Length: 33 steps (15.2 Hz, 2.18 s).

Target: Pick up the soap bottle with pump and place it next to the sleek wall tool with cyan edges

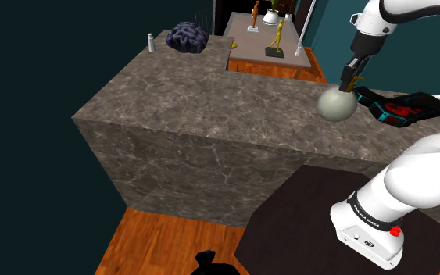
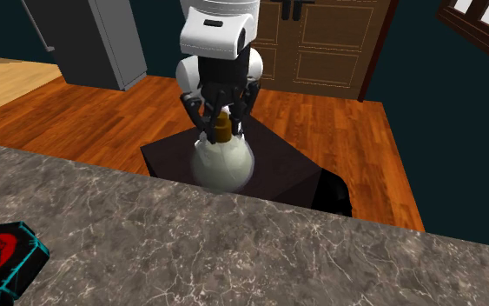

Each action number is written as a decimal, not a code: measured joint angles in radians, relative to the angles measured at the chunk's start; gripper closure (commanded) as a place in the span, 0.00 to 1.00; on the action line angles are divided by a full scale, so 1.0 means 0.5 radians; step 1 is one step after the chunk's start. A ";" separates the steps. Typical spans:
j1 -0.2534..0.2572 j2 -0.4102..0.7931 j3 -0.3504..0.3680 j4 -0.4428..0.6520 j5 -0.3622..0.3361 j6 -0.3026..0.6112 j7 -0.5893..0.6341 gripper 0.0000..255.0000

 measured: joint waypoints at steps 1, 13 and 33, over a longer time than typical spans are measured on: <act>-0.001 -0.002 0.000 0.025 0.001 -0.026 -0.006 1.00; 0.021 0.044 0.050 0.375 0.048 -0.332 -0.025 1.00; -0.133 -0.020 -0.407 0.652 -0.291 -0.546 -0.603 1.00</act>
